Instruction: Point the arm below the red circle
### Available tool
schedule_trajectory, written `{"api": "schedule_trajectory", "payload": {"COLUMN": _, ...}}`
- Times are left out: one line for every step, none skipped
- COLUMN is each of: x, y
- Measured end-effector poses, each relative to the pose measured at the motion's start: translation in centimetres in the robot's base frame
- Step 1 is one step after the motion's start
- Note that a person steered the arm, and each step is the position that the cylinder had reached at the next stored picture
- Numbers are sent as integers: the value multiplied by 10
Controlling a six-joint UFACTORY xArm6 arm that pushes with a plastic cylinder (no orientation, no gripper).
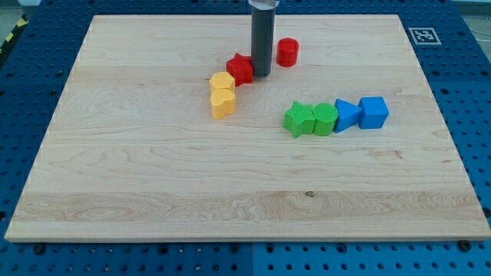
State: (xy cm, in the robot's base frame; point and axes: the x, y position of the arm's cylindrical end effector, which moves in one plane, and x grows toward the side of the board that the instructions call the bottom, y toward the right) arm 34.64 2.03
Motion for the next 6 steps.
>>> {"api": "schedule_trajectory", "payload": {"x": 0, "y": -17}}
{"api": "schedule_trajectory", "payload": {"x": 0, "y": -26}}
{"api": "schedule_trajectory", "payload": {"x": 0, "y": -26}}
{"api": "schedule_trajectory", "payload": {"x": -1, "y": -8}}
{"api": "schedule_trajectory", "payload": {"x": -8, "y": 14}}
{"api": "schedule_trajectory", "payload": {"x": -4, "y": 22}}
